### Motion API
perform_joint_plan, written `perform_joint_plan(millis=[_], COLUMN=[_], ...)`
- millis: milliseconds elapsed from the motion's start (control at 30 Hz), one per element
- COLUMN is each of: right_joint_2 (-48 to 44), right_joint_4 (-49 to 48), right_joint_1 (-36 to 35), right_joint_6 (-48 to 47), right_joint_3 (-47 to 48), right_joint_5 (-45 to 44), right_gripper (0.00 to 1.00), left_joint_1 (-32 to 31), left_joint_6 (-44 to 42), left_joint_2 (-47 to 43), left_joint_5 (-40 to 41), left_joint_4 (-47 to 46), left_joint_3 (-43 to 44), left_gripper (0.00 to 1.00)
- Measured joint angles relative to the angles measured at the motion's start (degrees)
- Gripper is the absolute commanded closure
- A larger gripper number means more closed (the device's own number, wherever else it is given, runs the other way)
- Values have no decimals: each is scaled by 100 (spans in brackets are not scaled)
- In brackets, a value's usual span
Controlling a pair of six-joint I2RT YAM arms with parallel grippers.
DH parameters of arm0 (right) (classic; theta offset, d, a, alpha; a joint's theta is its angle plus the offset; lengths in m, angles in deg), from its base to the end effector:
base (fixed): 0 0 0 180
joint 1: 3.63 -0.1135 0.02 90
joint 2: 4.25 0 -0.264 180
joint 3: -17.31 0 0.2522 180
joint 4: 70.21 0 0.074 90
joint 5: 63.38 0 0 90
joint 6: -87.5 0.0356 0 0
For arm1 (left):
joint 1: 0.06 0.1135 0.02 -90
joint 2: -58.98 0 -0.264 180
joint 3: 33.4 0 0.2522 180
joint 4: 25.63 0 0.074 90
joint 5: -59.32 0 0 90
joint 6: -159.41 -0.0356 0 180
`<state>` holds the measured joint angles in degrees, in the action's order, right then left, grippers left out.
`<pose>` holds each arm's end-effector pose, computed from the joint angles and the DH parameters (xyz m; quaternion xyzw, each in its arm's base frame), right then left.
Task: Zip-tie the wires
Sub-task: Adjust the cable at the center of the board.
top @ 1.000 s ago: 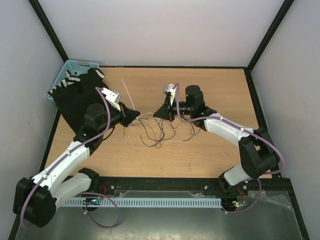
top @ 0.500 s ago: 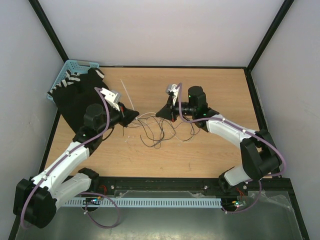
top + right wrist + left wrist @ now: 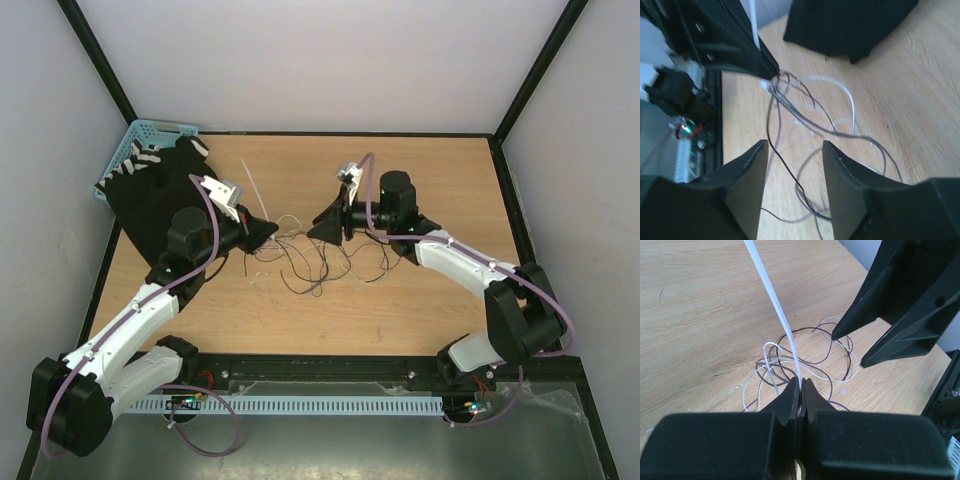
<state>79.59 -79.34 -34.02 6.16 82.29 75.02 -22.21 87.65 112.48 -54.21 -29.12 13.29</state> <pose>0.2682 0.1882 0.2779 -0.3909 0.6350 0.4919 0.4494 0.1983 -0.0961 0.2896 0.1641 0.7068 -0.3711 0.5794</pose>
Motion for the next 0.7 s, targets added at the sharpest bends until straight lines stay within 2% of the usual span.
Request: perform_joint_plan(millis=[100,167,400,700], right_joint_2=[-142,-273,-170,654], right_joint_4=[-468,-850,-1878,-2129], right_joint_1=[-44,-90,-385,-761], right_joint_6=[789,1287,2553,3206], right_joint_3=[-2,-4,173,861], right_joint_5=[-52,-203,-863,-1058], right_gripper=[30,28,28,31], left_joint_1=[0,0,0,0], left_joint_6=[0,0,0,0], left_joint_2=[2,4,7,7], left_joint_5=[-7,-37,-199,-435], left_joint_4=[0,0,2,2], left_joint_3=[-2,0,0,0], left_gripper=[100,100,100,100])
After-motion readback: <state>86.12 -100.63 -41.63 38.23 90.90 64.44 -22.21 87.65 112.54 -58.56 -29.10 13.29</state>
